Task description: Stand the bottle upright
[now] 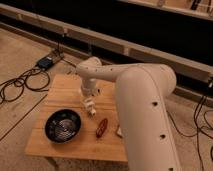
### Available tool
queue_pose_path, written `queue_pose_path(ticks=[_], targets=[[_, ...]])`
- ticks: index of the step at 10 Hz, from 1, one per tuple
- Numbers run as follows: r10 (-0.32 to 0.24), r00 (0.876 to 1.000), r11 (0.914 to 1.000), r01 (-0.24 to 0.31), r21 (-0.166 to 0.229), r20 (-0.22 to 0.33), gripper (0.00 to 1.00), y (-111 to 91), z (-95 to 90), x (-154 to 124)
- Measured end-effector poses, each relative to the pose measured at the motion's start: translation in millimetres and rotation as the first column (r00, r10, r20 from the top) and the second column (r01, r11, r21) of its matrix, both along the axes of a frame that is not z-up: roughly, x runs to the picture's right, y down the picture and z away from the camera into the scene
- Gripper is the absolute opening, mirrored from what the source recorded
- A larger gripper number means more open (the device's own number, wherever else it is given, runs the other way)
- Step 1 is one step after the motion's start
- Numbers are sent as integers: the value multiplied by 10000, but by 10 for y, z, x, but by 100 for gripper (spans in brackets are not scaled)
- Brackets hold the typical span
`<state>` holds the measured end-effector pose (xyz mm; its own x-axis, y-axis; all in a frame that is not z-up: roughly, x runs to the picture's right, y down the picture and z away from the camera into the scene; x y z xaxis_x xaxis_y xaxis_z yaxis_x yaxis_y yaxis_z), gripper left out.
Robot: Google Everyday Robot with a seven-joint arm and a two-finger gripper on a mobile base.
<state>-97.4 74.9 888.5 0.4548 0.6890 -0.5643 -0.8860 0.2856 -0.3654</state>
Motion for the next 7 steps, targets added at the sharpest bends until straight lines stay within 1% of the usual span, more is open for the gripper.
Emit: queue_pose_path(ticks=[2,7], targets=[[-343,9993,9987,348,-359,154,65,-26,108,-73],[-626,9980,9953,624,-741,-5,65,-20,248,-133]])
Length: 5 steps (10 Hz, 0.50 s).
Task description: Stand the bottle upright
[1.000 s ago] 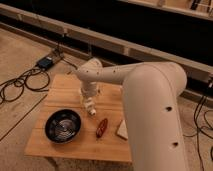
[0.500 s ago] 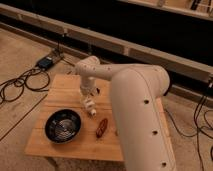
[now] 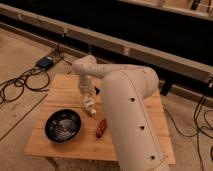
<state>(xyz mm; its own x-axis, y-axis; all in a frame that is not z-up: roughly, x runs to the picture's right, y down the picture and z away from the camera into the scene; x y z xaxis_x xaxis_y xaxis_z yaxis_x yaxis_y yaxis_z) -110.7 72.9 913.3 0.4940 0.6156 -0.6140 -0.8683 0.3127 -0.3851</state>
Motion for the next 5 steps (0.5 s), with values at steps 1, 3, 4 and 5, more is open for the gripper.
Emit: queue_pose_path(ticks=[1,3,4,5], targets=[[-14,10000,10000,14,-67,-63,65,6,18,3],[-8,9999,9999,6,-159,-125,65,26,24,9],[28,9998,9998,-32,-216,-188,65,46,24,9],[48,9997,9996,-55,-275,-256,65,72,18,18]])
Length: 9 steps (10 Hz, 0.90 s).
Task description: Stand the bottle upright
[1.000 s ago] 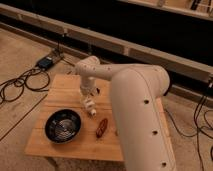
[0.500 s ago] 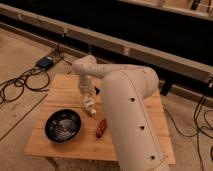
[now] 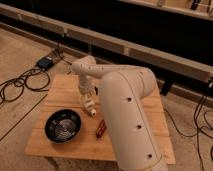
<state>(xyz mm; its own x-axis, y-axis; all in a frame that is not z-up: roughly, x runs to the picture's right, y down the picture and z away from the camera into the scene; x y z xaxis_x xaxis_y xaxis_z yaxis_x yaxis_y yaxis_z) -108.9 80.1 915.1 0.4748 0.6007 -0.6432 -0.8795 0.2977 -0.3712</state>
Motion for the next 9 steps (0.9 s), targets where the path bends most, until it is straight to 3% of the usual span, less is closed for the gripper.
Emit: queue_pose_path(ticks=[5,9], targets=[[4,9996,10000,-2,81,-290,65,78,-12,26],[219,9965,9967,-154,802,-805,65,38,76,13]])
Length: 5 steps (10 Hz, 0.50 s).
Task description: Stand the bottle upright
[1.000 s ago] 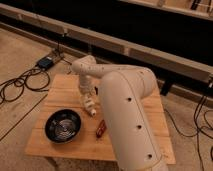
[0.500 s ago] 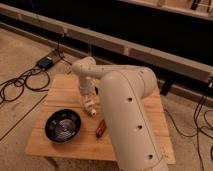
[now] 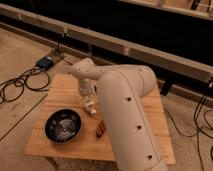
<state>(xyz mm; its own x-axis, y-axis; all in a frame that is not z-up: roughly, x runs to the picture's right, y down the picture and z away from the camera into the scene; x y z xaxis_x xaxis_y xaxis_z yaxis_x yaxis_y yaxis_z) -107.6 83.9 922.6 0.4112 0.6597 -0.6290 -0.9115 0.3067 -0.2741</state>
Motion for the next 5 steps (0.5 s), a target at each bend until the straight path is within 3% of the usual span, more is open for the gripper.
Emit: queue_pose_path(ticks=[2,5], targets=[[43,9999,10000,-42,37,-156,55,58,-12,8],[-26,10000,9993,26,-382,1,25,182,-105,8]])
